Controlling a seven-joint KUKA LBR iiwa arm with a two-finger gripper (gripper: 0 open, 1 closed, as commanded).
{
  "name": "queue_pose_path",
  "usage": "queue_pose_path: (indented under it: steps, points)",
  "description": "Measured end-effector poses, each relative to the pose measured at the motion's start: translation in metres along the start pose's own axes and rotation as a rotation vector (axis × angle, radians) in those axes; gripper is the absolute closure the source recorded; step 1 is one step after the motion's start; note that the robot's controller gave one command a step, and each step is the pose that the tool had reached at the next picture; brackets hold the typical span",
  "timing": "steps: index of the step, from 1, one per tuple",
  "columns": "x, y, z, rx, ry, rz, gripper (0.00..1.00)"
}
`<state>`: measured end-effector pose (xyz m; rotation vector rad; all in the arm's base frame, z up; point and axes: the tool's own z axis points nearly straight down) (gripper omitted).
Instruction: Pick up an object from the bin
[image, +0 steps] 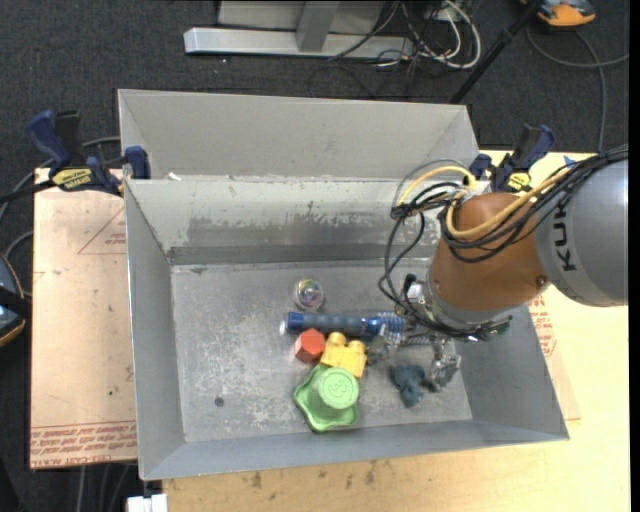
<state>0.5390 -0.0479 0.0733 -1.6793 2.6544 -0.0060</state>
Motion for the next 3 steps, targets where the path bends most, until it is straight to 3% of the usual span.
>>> queue_pose_path:
  steps: [1, 2, 3]
  points:
    - [0.003, -0.003, -0.002, 0.005, -0.001, 0.007, 1.00]
    - [0.021, -0.018, -0.110, 0.006, -0.006, 0.003, 1.00]
    - [0.045, -0.018, -0.209, 0.006, -0.005, -0.135, 1.00]
